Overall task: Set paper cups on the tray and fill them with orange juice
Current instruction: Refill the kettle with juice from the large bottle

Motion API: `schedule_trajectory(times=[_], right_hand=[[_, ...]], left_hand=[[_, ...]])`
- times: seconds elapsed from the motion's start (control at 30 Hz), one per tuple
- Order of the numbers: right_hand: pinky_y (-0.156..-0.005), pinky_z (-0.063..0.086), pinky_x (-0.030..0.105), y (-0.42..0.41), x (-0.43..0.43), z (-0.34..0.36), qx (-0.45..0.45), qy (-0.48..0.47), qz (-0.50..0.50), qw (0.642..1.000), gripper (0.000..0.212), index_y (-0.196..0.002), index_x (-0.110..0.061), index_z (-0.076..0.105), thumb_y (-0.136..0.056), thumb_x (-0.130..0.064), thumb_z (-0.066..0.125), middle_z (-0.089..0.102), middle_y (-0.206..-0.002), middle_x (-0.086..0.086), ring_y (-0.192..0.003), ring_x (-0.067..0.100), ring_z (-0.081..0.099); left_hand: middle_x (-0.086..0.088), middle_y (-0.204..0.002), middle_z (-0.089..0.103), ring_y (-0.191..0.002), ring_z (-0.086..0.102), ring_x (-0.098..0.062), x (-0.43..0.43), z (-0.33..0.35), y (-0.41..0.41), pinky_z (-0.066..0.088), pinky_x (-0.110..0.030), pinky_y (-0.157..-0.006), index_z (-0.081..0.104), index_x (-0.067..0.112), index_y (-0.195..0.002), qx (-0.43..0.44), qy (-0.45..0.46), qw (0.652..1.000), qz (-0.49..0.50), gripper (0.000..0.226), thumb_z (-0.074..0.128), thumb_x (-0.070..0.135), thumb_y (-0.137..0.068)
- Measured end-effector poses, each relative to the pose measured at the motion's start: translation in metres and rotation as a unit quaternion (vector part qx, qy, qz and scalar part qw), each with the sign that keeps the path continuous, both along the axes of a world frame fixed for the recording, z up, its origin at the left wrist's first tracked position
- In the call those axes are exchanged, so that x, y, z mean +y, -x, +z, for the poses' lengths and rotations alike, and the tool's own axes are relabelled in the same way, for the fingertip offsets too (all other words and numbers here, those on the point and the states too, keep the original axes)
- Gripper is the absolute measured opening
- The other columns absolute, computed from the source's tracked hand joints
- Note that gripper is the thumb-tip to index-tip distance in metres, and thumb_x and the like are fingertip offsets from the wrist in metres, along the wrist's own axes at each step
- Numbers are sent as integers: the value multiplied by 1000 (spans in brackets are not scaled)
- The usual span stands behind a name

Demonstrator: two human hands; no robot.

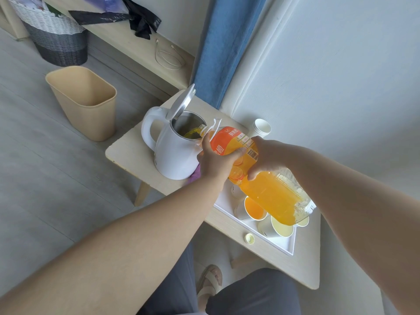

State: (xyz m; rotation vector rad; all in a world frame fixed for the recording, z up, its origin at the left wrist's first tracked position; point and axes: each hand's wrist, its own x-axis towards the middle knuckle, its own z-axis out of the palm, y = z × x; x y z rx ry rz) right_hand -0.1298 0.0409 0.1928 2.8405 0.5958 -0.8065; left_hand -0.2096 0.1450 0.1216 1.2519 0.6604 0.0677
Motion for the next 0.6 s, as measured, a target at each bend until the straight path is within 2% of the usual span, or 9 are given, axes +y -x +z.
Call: schedule_trajectory(times=[0.27,0.6], right_hand=[[-91,52,37,0,1,1,8,-3,3,1000,103,-140,-21,27,-58,-40,87,59,-115,1,-104,24,58],[-92,52,40,-2,6,1,16,10,8,1000,106,-138,-23,29,-52,-46,87,60,-115,1,-105,24,59]], left_hand=[[-9,-145,35,-128,43,-33,1,-2,-2,49,-55,-95,17,40,-147,5,-10,1000,-3,100,79,48,-69],[-9,-145,35,-128,43,-34,4,-3,-2,49,-54,-94,18,39,-147,0,-8,1000,-1,98,79,47,-71]])
